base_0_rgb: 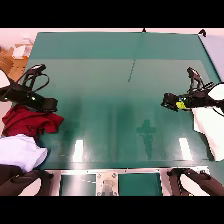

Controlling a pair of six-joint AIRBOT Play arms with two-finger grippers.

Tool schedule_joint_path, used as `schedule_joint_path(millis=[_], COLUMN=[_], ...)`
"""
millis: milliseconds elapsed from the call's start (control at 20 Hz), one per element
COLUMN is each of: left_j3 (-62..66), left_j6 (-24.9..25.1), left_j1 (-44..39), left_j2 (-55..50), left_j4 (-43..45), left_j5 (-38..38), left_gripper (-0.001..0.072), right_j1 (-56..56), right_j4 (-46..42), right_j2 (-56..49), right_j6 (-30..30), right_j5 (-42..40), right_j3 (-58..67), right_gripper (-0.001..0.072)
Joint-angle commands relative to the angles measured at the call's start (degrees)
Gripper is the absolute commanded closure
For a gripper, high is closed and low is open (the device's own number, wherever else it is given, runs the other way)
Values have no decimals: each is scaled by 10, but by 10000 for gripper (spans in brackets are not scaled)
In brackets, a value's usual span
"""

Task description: Fold the shirts.

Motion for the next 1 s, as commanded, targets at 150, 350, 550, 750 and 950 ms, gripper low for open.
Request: schedule_joint_path(millis=[150,350,550,750,950], left_j3=[0,-39,-127,-228,-264], left_j6=[-21,-80,-74,-36,-37], left_j1=[0,2,72,134,141], left_j2=[0,0,0,-1,-1], left_j4=[101,362,376,375,358], left_j5=[1,71,169,247,358], left_gripper=[580,-13,-13,-13,187], right_j1=[0,0,0,0,0], right_j4=[0,0,0,0,0], right_j2=[0,0,0,0,0], right_j6=[0,0,0,0,0], right_j5=[0,0,0,0,0], right_j3=[0,0,0,0,0], right_gripper=[694,694,694,694,694])
